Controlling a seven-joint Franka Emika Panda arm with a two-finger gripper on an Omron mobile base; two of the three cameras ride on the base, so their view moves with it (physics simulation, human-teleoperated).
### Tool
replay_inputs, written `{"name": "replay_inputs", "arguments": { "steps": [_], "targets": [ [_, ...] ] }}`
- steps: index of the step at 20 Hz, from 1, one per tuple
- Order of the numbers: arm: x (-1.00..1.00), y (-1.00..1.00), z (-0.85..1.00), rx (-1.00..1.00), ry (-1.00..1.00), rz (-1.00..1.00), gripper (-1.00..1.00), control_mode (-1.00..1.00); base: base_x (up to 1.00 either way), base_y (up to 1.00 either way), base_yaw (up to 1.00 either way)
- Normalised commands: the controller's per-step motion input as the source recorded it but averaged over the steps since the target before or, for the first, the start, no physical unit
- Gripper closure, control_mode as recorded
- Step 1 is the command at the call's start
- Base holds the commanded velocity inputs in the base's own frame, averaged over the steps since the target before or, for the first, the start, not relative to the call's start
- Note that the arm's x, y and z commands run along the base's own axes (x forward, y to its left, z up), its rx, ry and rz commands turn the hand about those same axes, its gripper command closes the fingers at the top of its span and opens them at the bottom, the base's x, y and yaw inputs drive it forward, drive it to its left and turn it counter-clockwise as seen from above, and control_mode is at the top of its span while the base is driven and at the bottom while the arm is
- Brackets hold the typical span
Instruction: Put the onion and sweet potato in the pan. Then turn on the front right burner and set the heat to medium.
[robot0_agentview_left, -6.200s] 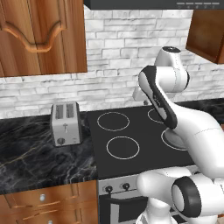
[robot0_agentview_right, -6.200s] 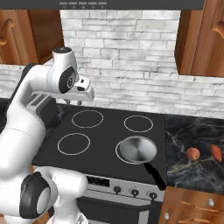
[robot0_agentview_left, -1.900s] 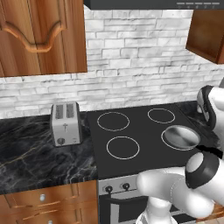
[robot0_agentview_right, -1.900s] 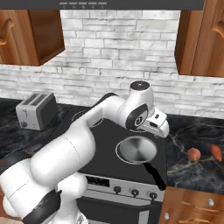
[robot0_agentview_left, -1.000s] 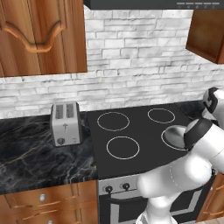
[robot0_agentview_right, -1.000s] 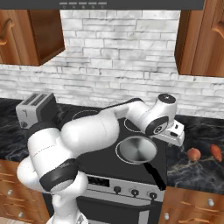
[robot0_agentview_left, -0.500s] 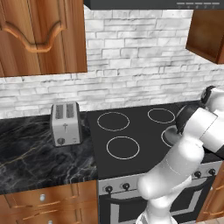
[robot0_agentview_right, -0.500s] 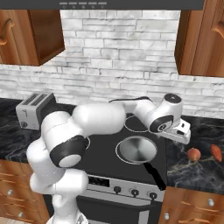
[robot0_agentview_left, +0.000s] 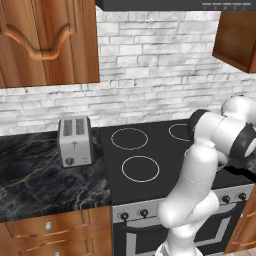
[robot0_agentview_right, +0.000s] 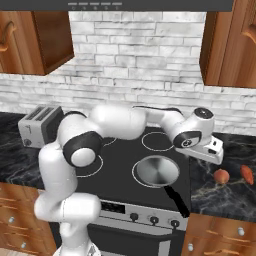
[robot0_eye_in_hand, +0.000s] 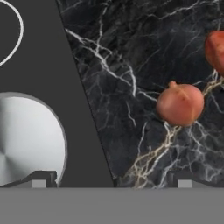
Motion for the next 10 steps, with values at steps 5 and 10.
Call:
{"name": "replay_inputs", "arguments": {
  "steps": [5, 10],
  "targets": [
    [0.03, -0.14, -0.23, 0.00, 0.04, 0.00, -1.00, -1.00, 0.00, 0.00, 0.00],
    [0.03, -0.42, -0.28, 0.00, 0.00, 0.00, -1.00, -1.00, 0.00, 0.00, 0.00]
  ]
}}
